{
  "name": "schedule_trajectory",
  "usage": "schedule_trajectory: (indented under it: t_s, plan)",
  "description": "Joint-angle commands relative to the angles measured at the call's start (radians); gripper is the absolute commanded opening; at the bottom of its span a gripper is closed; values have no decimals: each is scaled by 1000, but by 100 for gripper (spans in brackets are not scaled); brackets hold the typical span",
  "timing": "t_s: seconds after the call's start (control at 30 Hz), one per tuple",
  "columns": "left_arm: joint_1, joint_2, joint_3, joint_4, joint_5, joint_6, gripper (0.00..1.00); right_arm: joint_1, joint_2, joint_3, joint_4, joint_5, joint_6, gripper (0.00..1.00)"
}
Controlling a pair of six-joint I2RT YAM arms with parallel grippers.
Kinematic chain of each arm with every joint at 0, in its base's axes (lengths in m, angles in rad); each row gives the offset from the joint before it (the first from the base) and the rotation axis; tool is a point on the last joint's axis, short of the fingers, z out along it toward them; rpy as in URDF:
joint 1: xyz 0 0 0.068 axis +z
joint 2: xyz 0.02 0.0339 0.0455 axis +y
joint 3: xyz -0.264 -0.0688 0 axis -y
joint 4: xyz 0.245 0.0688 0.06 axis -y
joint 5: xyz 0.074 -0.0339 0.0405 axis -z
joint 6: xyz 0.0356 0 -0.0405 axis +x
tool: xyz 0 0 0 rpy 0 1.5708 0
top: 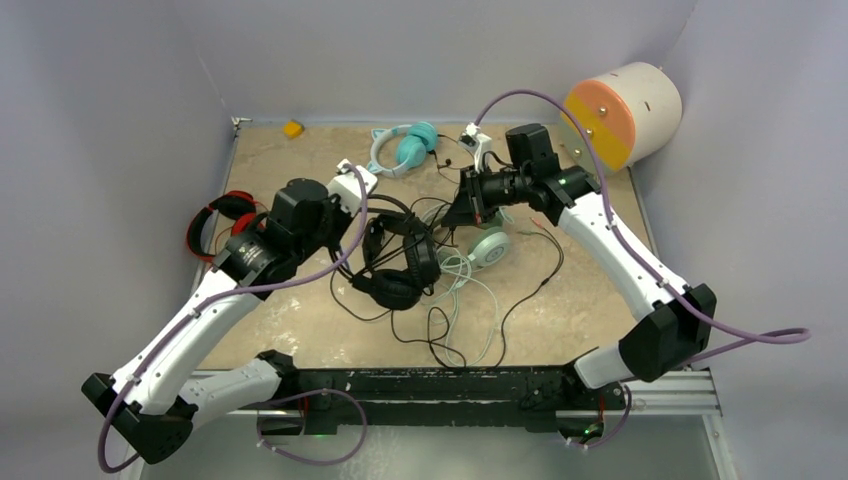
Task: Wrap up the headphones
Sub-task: Wrap the headphones cable around the headphones.
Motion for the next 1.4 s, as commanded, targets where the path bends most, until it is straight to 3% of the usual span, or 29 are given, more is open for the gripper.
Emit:
schedule_trajectory:
  t_s: [0.0,0.1,0.33,0.47,0.7,0.9,1.17,1.37]
  plan:
    - [-19,-20,15,61,107,157,0,-9,33,52,-40,6,49,0]
    - [-23,-10,16,51,138,195,0,-9,81,98,-78,-19,50,0]
    - [-43,64,17,38,-52,203,0,-9,54,60,1,-108,82,0]
    - [-43,82,17,82,-150,204,0,-9,19,-4,67,-248,109,0]
    - [-43,97,36,153,-218,152,0,43,-66,-126,252,-333,266,23]
    - [-44,74,41,202,-237,115,0,137,-87,-188,399,-293,388,36]
    - [-43,26,28,246,-279,-10,0,208,-99,-218,468,-162,423,49]
    - [-43,-24,-10,271,-252,-48,0,209,-168,-190,335,20,287,51]
